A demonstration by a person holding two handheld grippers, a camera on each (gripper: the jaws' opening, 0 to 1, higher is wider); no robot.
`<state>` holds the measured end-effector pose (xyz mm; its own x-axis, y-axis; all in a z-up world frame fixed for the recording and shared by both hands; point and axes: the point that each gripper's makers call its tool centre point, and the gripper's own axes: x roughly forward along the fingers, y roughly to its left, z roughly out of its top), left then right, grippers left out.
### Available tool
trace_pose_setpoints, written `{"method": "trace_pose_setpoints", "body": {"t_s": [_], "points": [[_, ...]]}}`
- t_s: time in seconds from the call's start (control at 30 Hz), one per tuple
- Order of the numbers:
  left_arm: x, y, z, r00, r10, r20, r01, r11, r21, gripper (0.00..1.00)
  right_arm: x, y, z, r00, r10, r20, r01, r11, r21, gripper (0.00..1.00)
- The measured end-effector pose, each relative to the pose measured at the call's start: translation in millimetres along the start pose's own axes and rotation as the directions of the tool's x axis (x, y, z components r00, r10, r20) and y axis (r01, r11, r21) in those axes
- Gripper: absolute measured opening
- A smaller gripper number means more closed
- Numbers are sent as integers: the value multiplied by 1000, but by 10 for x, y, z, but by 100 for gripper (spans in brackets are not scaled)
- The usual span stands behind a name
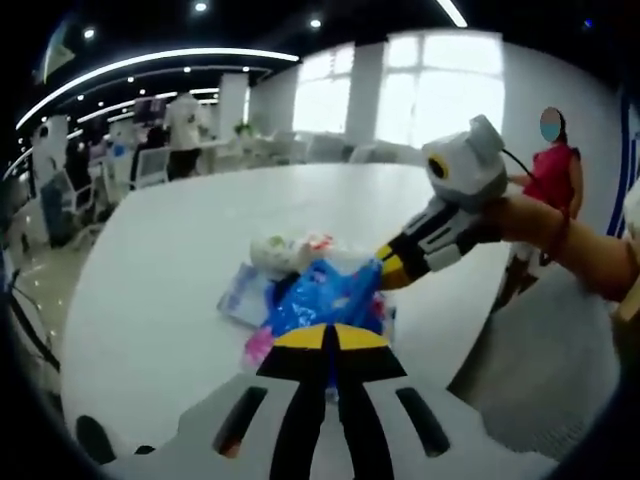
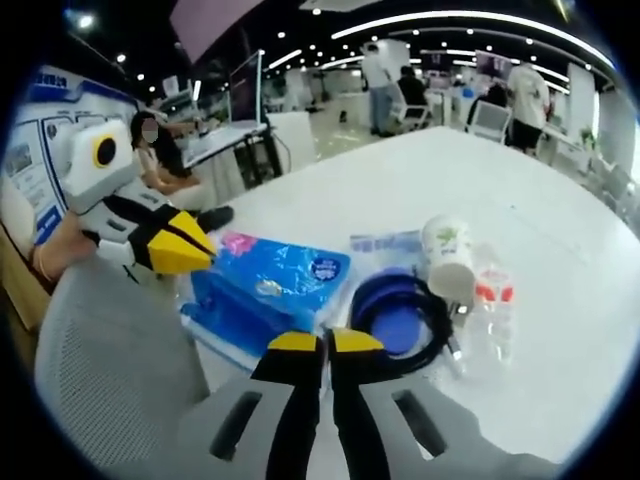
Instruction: Arrange the tabletop items into an orderly group along one side of the table until the central work area is clear of visible clutter.
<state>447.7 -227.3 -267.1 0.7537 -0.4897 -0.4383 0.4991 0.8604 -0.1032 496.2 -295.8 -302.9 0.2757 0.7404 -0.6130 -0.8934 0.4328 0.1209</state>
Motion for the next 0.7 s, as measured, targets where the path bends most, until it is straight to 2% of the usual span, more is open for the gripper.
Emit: {"method": "trace_pose_setpoints", "body": {"t_s": [0.27,0.37,0.7], "points": [[-3,24,30,1000,14,14,-14,1000,9,0,-18,-1,0,1000,9,5,-10,1000,21,2],[-19,96,38,999,51,17,-51,999,12,1,-23,-13,-20,1000,3,-4,-3,1000,15,2],[-58,210,121,992,111,61,-111,994,1,29,-75,-89,-22,1000,-17,7,17,999,49,2]]}}
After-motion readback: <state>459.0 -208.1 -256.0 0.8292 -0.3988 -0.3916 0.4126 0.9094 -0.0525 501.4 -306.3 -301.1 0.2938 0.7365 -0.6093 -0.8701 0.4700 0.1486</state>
